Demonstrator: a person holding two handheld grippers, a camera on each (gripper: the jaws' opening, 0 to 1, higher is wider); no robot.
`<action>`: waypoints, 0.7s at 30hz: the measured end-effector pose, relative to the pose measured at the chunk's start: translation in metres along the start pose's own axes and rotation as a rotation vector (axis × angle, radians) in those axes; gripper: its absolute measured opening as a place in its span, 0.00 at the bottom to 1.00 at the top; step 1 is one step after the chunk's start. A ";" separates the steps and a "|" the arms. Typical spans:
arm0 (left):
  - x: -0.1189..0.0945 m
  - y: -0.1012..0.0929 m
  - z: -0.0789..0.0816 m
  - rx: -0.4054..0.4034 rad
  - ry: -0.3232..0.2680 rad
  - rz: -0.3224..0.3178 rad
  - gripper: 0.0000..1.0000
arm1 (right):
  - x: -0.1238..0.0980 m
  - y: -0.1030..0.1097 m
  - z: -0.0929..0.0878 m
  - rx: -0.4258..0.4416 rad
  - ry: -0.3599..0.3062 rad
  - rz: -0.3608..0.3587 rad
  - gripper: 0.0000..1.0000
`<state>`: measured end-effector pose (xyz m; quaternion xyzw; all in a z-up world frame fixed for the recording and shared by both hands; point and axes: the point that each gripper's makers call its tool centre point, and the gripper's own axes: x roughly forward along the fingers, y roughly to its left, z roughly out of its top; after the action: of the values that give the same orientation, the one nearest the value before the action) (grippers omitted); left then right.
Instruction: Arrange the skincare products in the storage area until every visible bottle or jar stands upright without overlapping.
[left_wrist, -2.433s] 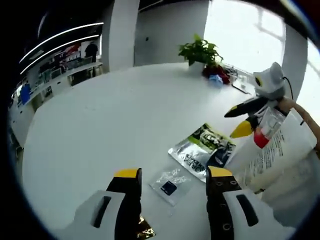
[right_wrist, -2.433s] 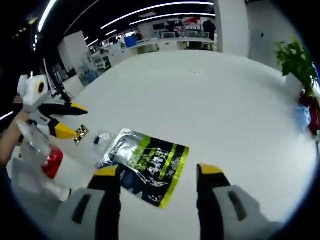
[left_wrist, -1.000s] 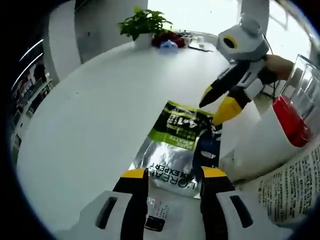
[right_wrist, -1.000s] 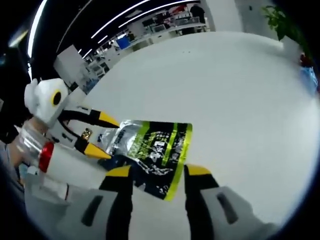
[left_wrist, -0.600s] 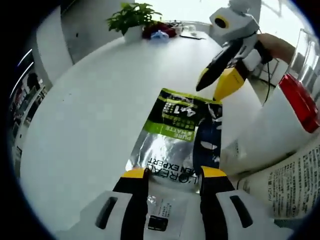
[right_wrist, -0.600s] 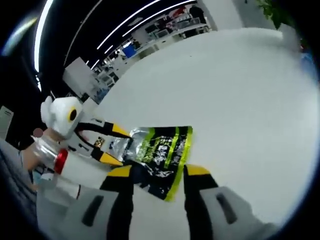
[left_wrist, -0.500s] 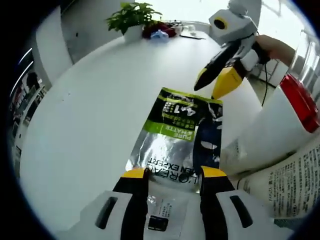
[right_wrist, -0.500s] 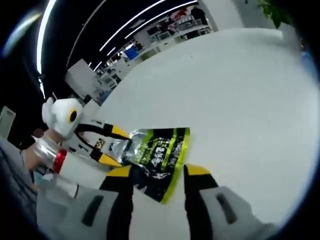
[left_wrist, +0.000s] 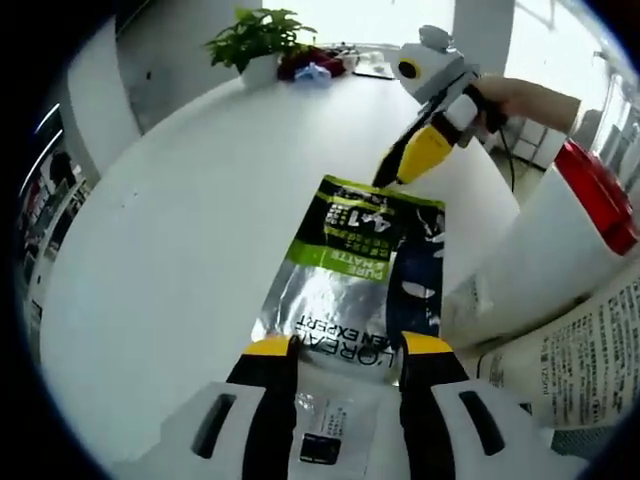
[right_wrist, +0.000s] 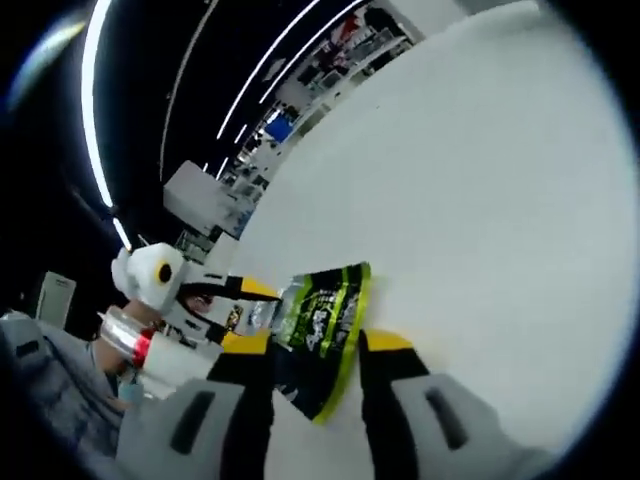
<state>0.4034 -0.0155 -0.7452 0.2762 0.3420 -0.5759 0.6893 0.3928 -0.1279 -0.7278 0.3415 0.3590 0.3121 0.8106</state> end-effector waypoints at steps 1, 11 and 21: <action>0.000 0.000 0.000 -0.001 -0.001 0.001 0.36 | 0.000 0.001 0.001 0.035 -0.007 0.025 0.35; 0.000 -0.001 -0.001 -0.006 -0.011 0.005 0.35 | 0.005 0.010 -0.009 0.205 0.055 0.164 0.21; 0.003 -0.003 0.003 -0.005 -0.024 0.002 0.29 | 0.037 0.029 -0.021 0.142 0.125 0.118 0.10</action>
<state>0.4010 -0.0197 -0.7458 0.2679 0.3351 -0.5777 0.6945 0.3882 -0.0767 -0.7298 0.3986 0.4095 0.3537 0.7405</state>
